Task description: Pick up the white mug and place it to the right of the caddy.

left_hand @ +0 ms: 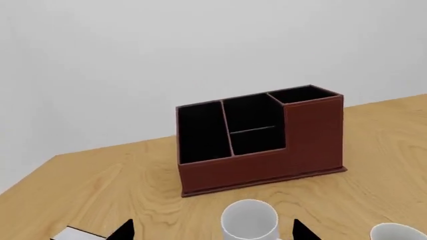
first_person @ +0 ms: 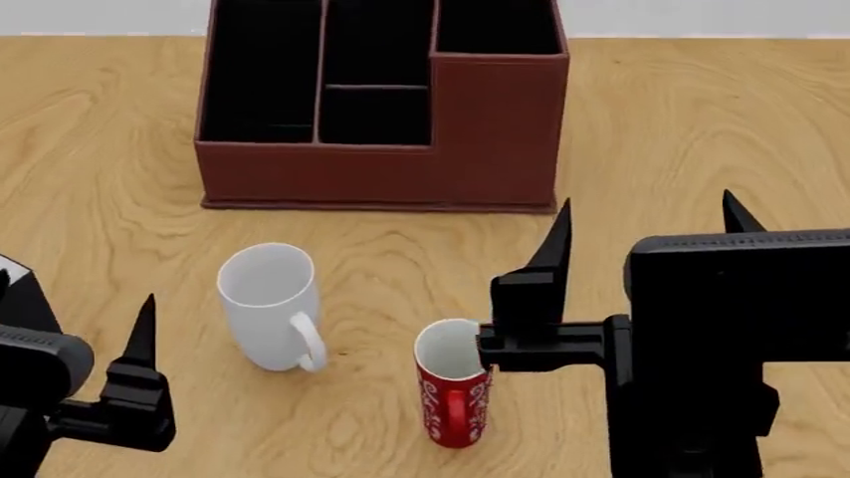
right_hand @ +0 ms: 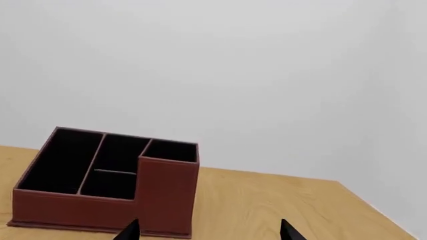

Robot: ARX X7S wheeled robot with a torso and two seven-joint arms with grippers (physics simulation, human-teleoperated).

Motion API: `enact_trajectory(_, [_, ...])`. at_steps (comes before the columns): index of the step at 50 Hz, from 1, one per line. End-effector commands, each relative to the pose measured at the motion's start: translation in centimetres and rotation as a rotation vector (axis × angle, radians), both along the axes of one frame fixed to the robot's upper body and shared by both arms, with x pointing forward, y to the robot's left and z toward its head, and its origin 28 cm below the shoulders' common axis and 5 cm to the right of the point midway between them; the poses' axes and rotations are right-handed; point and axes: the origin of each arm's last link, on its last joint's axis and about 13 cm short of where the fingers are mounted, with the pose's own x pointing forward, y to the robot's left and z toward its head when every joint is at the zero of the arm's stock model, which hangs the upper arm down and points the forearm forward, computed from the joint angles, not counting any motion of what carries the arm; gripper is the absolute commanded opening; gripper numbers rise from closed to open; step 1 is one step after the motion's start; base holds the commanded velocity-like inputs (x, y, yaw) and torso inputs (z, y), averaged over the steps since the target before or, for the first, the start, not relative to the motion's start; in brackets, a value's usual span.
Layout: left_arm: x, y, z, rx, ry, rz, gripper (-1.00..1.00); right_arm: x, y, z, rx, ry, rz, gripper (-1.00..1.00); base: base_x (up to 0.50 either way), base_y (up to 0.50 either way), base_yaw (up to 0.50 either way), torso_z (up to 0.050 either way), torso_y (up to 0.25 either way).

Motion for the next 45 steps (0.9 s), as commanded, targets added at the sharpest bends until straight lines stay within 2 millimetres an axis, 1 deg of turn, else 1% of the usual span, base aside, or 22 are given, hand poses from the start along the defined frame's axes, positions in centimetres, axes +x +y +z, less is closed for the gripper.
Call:
enact_trajectory(1, [0.0, 0.1, 0.0, -0.006, 0.001, 0.011, 1.00, 0.1, -0.1, -0.1, 0.001, 0.011, -0.007, 1.00, 0.50, 0.00, 0.00, 0.000, 0.000])
enact_trajectory(14, [0.0, 0.2, 0.3, -0.019, -0.014, 0.030, 1.00, 0.1, 0.0, -0.2, 0.000, 0.021, -0.001, 1.00, 0.50, 0.00, 0.00, 0.000, 0.001])
enact_trajectory(22, [-0.4, 0.2, 0.3, -0.031, -0.022, 0.023, 1.00, -0.1, 0.0, -0.2, -0.002, 0.023, 0.002, 1.00, 0.50, 0.00, 0.00, 0.000, 0.001])
enact_trajectory(37, [-0.5, 0.2, 1.3, -0.034, -0.049, 0.019, 1.00, -0.3, -0.1, -0.2, -0.005, 0.039, 0.008, 1.00, 0.50, 0.00, 0.00, 0.000, 0.001])
enact_trajectory(45, [-0.7, 0.3, 1.2, -0.023, -0.049, 0.023, 1.00, -0.3, -0.1, -0.4, -0.001, 0.053, 0.009, 1.00, 0.50, 0.00, 0.00, 0.000, 0.001])
